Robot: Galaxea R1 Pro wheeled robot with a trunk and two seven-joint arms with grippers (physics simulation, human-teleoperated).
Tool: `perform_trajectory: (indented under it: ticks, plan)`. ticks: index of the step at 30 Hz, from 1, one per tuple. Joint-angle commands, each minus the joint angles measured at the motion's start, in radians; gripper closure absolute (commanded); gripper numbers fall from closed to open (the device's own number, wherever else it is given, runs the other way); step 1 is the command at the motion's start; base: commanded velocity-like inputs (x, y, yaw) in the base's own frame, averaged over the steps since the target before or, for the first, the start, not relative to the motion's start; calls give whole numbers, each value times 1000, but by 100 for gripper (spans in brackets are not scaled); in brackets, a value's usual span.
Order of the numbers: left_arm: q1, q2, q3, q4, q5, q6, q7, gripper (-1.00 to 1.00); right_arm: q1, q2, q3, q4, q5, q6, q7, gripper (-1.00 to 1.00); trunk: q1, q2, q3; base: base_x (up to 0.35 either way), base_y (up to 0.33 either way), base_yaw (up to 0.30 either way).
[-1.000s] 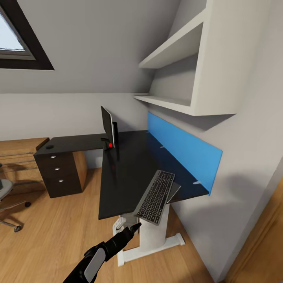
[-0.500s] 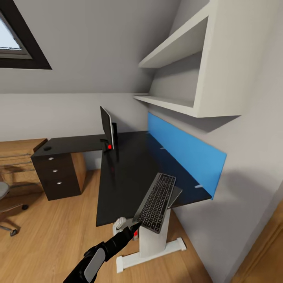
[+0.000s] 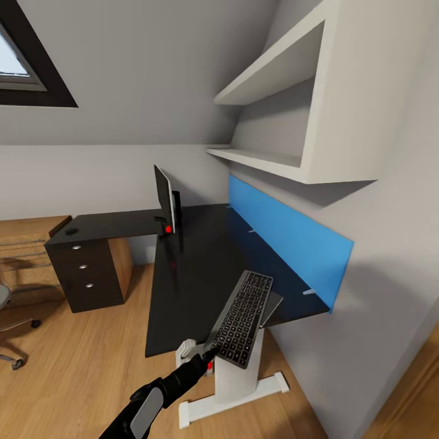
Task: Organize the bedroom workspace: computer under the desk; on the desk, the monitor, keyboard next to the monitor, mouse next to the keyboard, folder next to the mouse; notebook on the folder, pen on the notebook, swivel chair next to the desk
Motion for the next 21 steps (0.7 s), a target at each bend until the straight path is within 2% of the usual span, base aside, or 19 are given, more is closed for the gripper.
perform_trajectory:
  ticks: [1,21]
  plan:
    - [-1,0,-1,0,11,9,0,-100,-1,0,-8,2,9,-4,1,-100,0,-1,-1,24,-69,0]
    - [-1,1,1,1,11,8,0,-100,-1,0,-8,2,9,-4,1,-100,0,-1,-1,12,-11,0]
